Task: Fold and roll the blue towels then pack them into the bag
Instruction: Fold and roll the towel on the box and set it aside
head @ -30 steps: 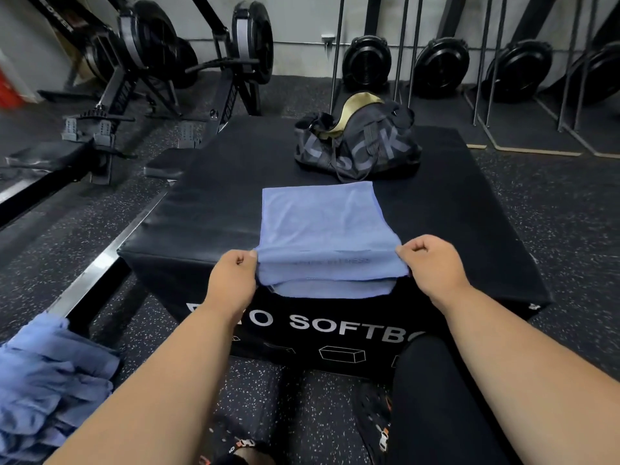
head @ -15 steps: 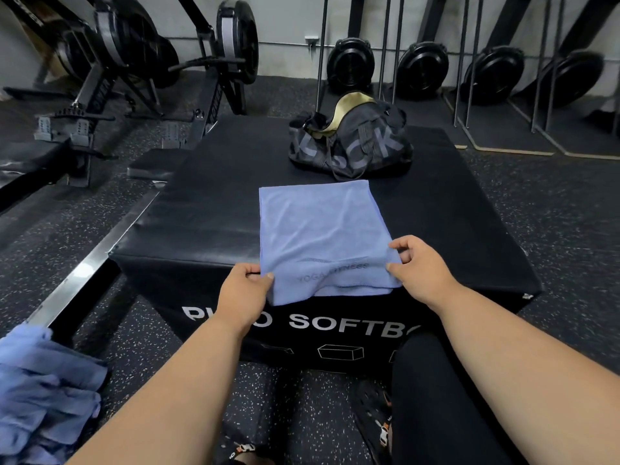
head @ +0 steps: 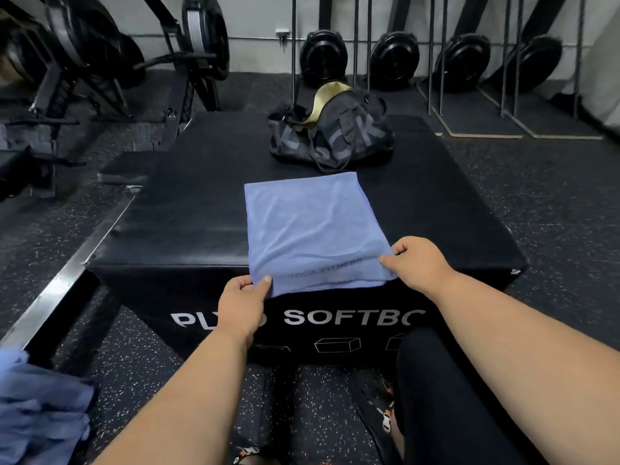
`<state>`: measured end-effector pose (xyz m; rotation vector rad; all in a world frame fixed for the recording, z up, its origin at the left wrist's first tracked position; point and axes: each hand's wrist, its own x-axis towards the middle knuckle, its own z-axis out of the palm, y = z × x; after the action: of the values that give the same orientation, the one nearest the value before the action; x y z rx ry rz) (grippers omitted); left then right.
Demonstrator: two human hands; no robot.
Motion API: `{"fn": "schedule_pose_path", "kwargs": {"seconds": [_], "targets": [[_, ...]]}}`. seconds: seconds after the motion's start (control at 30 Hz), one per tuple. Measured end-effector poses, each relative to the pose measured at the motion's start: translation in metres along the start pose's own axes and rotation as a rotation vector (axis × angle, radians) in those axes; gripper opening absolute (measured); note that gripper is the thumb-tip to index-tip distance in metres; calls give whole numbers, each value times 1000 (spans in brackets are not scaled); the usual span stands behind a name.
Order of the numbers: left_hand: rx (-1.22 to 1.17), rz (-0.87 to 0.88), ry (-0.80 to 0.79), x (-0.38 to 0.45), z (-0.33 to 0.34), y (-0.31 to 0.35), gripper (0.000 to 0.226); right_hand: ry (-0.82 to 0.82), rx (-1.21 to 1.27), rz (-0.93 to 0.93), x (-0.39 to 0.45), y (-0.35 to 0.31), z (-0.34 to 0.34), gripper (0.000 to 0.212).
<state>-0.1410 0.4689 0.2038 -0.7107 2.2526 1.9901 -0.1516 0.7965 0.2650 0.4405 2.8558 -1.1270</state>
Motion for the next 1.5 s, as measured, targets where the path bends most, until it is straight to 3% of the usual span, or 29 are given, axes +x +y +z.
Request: {"fn": "schedule_pose_path", "kwargs": {"seconds": [0.27,0.4,0.63,0.83,1.27,1.5], "targets": [[-49,0,-22,-3,-11,7,28,96,172,-55,-9,-8,-4,17],[-112,14,-97,-14,-20,7,34,-37,384,-18,-18,-10,-6,17],[-217,-37,-157,-28,-18,7,13,-192,671,69,-26,-14,-5,8],[-266,-128,-177,-28,-21,0,16,-261,562,174,-29,1,-1,14],[-335,-178,-210,-44,-14,8,13,-131,936,404,-48,0,-19,5],[-394,-179,-164,-52,-24,14,12,-151,938,397,-59,-2,-19,10]]}}
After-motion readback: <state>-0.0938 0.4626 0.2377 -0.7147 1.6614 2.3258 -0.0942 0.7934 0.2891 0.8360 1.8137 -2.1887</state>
